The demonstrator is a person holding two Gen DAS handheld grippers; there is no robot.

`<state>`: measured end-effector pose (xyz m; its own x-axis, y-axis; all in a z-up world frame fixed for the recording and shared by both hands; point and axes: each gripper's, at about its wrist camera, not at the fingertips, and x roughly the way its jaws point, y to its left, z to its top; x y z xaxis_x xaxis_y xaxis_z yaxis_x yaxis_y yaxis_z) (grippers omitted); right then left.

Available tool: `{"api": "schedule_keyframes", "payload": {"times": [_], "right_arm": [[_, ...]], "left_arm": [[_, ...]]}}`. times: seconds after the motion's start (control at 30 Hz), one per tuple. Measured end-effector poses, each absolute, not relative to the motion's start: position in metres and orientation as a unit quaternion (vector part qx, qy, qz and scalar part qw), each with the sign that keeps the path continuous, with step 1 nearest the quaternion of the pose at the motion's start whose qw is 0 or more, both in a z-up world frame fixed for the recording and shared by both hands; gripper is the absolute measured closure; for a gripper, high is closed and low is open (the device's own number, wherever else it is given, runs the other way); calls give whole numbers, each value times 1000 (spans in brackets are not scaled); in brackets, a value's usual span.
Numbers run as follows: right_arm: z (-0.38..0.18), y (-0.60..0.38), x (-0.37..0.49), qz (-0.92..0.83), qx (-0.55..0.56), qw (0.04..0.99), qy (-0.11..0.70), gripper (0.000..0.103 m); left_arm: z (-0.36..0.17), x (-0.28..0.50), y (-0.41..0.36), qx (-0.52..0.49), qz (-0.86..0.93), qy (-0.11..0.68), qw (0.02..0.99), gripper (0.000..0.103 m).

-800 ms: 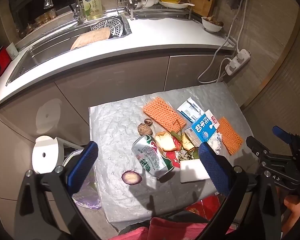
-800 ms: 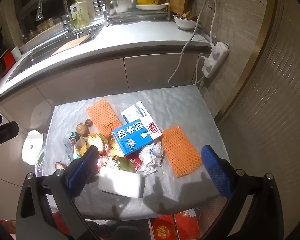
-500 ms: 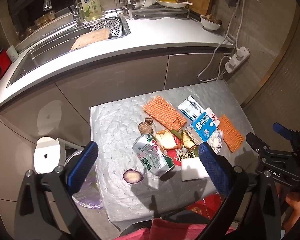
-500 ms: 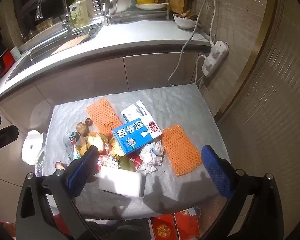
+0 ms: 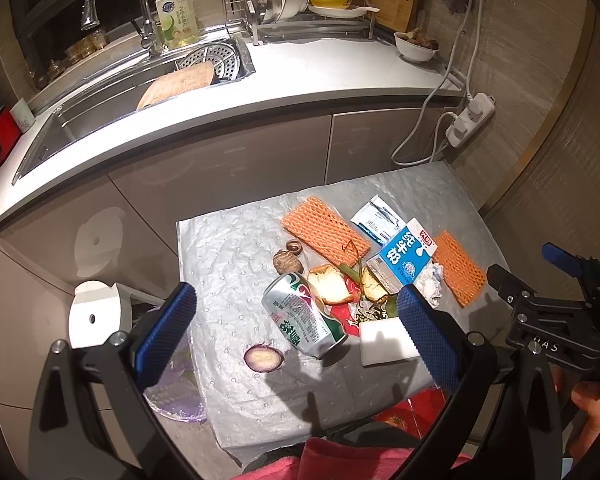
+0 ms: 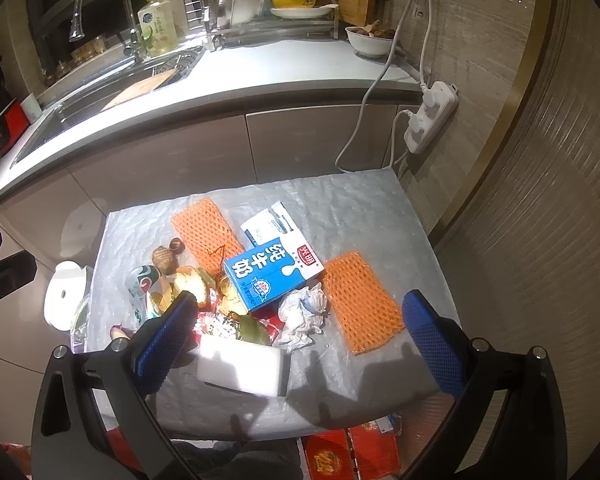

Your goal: Collect trash

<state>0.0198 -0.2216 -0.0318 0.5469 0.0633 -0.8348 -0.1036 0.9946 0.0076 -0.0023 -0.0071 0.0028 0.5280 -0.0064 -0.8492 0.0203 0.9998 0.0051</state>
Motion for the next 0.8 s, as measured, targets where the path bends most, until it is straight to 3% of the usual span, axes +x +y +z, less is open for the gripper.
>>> {"api": "schedule_keyframes", "payload": {"times": [0.8], "right_arm": [[-33, -225, 25, 49, -15, 876, 479, 2]], "left_arm": [[4, 2, -7, 7, -9, 483, 876, 6]]}}
